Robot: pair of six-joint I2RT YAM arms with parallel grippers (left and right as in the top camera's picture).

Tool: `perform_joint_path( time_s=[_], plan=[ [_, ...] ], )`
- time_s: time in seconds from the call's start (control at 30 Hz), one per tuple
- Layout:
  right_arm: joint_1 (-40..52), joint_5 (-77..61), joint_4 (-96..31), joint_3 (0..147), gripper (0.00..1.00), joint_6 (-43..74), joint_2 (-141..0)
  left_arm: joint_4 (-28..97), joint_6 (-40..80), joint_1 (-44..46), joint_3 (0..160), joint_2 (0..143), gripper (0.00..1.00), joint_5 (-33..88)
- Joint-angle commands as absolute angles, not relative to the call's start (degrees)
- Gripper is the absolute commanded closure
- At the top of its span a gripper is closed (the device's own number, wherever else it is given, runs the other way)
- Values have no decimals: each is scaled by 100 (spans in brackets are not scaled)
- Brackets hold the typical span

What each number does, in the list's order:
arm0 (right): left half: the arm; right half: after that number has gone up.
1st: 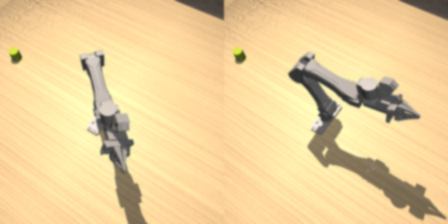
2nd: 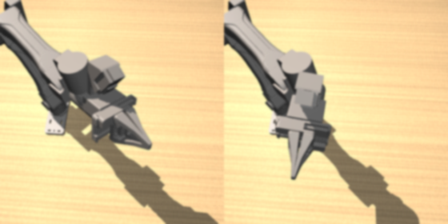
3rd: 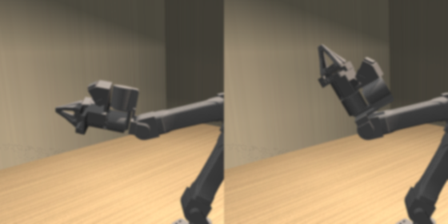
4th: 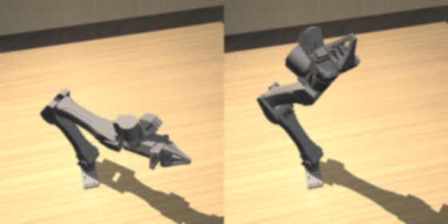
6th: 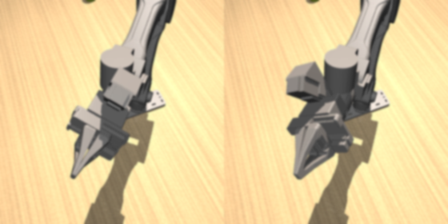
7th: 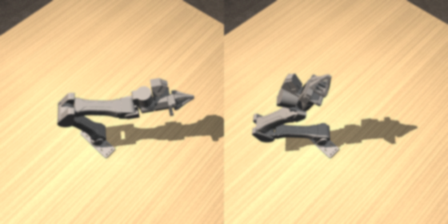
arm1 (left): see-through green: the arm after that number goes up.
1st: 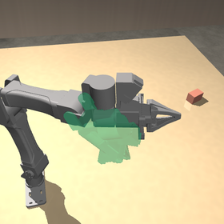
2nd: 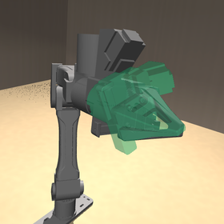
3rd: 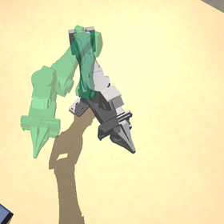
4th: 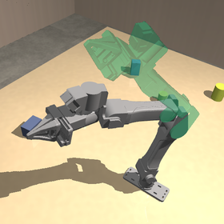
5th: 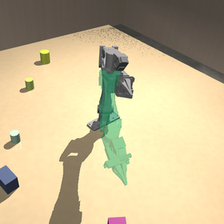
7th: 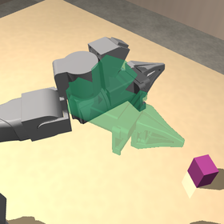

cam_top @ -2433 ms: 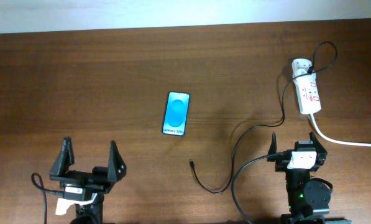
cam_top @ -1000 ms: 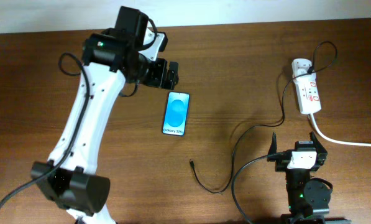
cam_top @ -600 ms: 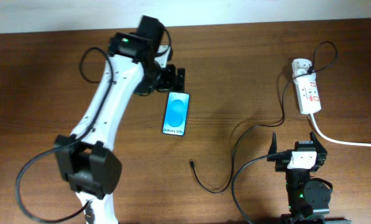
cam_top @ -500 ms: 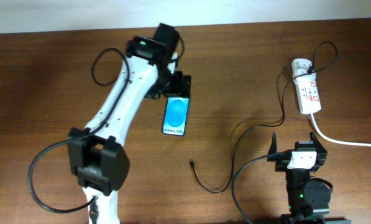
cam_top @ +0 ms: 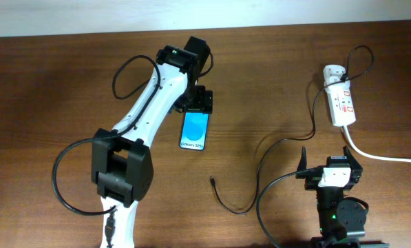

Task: Plug charger to phone and switch on socket
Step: 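Move the left gripper over the blue phone on the table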

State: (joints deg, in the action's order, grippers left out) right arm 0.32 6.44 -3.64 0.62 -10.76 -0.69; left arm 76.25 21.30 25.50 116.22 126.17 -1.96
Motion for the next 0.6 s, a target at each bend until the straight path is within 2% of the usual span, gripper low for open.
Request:
perform_joint_path(
  time_s=[0.0,0.17,0.57],
  plan=[
    [69,731,-405,32,2,-1072,-36,7575,2224,2552,11618,12665,1,-235],
    [69,731,-408,32,2,-1072,-36,7509,1944,2552,11537,12665,1,128],
    [69,731,-408,32,2,-1072,-36,7332,1944,2552,11327,12665,1,-21]
  ],
)
